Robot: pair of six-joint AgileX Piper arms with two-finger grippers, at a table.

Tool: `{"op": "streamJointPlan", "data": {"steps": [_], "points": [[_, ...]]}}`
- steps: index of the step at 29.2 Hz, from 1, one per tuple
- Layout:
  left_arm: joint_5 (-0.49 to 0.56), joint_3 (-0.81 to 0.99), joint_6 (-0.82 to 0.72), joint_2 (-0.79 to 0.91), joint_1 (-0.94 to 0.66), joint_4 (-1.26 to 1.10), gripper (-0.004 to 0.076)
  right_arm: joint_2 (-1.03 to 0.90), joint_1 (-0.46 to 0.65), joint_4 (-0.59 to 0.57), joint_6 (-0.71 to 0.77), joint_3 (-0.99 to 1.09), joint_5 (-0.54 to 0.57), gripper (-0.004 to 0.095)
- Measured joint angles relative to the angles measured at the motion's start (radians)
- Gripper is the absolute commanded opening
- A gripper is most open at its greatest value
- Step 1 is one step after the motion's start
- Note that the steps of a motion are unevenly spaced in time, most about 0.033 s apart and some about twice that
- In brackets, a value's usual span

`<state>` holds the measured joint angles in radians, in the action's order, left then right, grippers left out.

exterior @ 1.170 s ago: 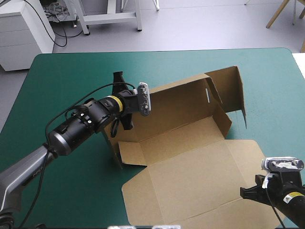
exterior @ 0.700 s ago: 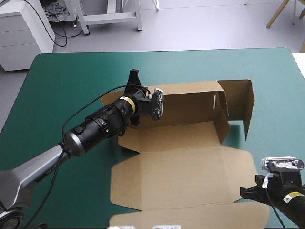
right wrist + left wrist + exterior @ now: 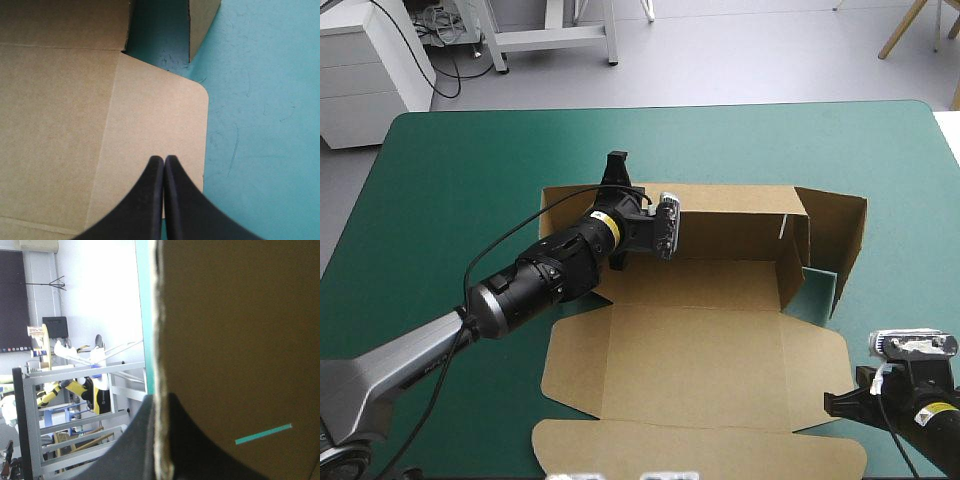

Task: Fold the box

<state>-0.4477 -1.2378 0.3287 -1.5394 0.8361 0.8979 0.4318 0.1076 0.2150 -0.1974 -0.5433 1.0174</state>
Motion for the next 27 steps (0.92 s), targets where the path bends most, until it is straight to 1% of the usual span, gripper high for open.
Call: {"op": "streamJointPlan", "data": {"steps": [4,8,12,18,27], "points": [[-0.024,0.022,-0.1,-0.008,0.036,0.128,-0.001,0.0,0.0,0.0,0.0,0.0,-0.001,-0.0019],[-0.056,0.08,-0.297,-0.008,0.089,0.358,-0.001,0.0,0.0,0.0,0.0,0.0,-0.001,-0.0019],[-0.095,0.101,-0.452,-0.008,0.127,0.438,-0.001,0.0,0.0,-0.001,0.0,0.0,-0.001,-0.0019],[-0.14,0.109,-0.493,-0.008,0.138,0.477,-0.001,0.0,0.0,-0.001,0.0,0.0,-0.001,-0.0019],[-0.145,0.109,-0.499,-0.02,0.138,0.538,-0.001,0.0,0.0,-0.006,0.007,0.0,-0.001,-0.0009]]}}
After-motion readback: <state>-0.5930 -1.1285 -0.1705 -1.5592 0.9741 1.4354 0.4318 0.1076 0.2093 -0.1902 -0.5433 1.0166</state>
